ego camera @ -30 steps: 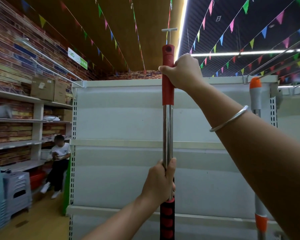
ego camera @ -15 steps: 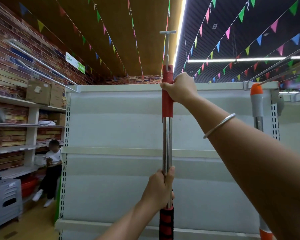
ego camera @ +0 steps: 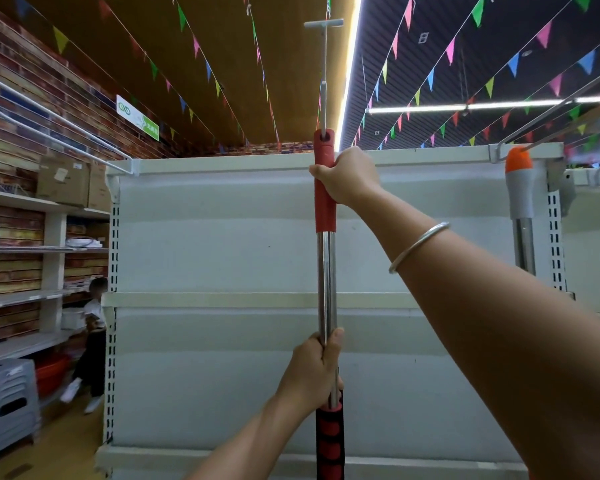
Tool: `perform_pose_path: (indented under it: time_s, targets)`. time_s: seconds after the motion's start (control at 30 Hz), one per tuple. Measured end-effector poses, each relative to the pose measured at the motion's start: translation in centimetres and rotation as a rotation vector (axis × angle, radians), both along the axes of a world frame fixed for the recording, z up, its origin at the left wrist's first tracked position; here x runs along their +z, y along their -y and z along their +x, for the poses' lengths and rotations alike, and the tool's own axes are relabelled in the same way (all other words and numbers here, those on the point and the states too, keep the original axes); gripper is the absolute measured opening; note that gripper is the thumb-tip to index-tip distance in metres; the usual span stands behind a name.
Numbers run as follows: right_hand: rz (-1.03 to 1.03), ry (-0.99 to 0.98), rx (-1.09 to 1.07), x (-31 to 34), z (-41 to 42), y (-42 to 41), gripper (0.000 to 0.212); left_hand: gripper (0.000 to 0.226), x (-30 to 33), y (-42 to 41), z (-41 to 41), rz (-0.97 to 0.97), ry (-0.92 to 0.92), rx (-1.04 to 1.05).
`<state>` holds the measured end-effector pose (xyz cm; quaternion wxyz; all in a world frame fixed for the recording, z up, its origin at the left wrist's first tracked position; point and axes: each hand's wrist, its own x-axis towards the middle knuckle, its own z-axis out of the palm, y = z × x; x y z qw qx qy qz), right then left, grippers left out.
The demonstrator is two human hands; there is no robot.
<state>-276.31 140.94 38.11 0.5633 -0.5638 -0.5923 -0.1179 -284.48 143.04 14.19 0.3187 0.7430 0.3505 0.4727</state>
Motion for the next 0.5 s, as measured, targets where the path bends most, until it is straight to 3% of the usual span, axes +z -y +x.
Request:
perform_pose_path:
  time_s: [0.3, 0.5]
  targets:
    - [0.029, -0.054, 0.124, -1.4, 0.2, 0.4, 0.031, 0.053, -0.4, 0.5, 0.1, 0.017, 0.049, 0.009]
    - [-0.051, -0.167, 0.355, -3.0, -0.6, 0.7, 0.046, 0.051, -0.8, 1.9, 0.0, 0.027, 0.113, -0.003]
